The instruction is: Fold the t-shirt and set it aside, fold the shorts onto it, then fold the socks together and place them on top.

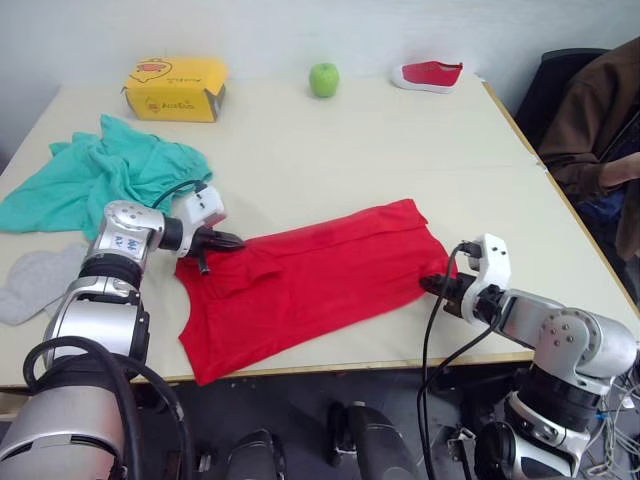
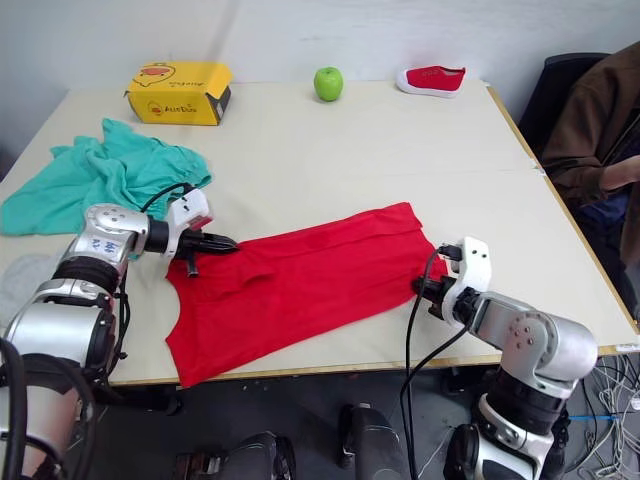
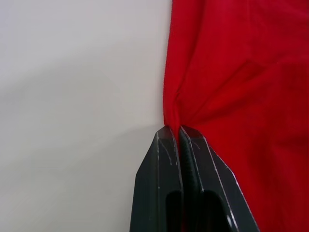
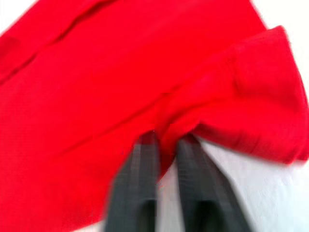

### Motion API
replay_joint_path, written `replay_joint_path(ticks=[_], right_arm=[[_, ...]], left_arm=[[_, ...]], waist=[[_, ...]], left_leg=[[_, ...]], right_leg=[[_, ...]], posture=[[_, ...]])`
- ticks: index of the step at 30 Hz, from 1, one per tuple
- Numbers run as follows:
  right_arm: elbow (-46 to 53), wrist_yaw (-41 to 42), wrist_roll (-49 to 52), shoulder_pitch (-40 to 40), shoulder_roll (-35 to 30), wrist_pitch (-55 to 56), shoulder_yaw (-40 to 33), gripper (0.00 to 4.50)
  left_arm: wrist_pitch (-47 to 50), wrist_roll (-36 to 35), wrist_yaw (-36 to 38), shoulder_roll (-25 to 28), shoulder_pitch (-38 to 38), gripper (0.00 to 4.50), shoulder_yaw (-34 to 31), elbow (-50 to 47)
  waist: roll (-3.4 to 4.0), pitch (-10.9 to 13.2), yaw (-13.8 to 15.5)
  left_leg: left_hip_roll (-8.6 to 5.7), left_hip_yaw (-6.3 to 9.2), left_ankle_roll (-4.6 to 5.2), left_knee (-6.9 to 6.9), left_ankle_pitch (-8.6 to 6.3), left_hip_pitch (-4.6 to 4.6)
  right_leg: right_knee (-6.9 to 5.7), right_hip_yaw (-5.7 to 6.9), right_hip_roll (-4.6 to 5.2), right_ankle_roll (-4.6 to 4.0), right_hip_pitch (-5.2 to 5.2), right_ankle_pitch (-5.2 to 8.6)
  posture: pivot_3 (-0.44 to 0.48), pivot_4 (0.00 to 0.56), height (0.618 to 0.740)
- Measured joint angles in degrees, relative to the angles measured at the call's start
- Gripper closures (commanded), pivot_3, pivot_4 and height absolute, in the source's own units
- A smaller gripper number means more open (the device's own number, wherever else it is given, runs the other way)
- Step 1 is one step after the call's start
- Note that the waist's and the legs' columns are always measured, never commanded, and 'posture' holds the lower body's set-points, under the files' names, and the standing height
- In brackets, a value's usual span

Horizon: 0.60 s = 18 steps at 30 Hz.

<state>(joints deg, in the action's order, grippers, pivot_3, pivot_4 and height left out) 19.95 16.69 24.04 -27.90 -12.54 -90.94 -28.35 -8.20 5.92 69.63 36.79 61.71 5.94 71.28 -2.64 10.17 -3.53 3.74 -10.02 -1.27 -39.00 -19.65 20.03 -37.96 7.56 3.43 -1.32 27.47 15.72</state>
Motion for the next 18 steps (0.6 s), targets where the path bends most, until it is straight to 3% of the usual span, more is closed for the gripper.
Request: replay_joint_path(ticks=[4,9,13,18], right_arm=[[-8.73,1.13,-0.17,-4.34,-2.86,4.81,3.53,4.48],[-26.90,2.94,-1.74,-13.30,-5.64,16.32,8.33,4.48],[-43.75,3.78,-4.47,-22.06,-5.65,28.16,11.88,4.48],[-64.72,4.93,-8.35,-32.67,-4.78,42.87,14.86,4.48]], left_arm=[[1.83,-1.74,1.16,1.21,-3.43,4.50,-2.11,-3.52],[9.12,-6.78,1.60,3.49,-12.88,4.50,-6.40,-15.85],[24.31,-12.91,-1.20,3.88,-27.03,4.50,-10.73,-39.06],[44.74,-20.86,-13.40,-1.08,-42.57,4.50,-17.45,-66.86]], waist=[[0.01,0.00,-0.30],[0.06,-0.01,-1.46],[0.19,0.02,-1.64],[0.29,0.08,-1.12]], left_leg=[[0.01,0.00,-0.02,0.01,0.01,-0.03],[0.03,-0.08,-0.06,0.11,0.04,-0.14],[-0.01,-0.14,-0.10,0.36,0.06,-0.38],[-0.04,-0.15,-0.08,0.43,0.07,-0.40]], right_leg=[[-0.01,0.00,0.01,0.00,-0.02,0.00],[-0.05,-0.07,0.02,-0.02,-0.02,0.01],[-0.10,-0.30,0.03,-0.04,-0.05,0.03],[-0.01,-0.45,0.04,-0.04,-0.06,0.03]], posture=[[0.000,0.150,0.740],[0.000,0.150,0.740],[0.000,0.150,0.740],[0.000,0.150,0.740]])
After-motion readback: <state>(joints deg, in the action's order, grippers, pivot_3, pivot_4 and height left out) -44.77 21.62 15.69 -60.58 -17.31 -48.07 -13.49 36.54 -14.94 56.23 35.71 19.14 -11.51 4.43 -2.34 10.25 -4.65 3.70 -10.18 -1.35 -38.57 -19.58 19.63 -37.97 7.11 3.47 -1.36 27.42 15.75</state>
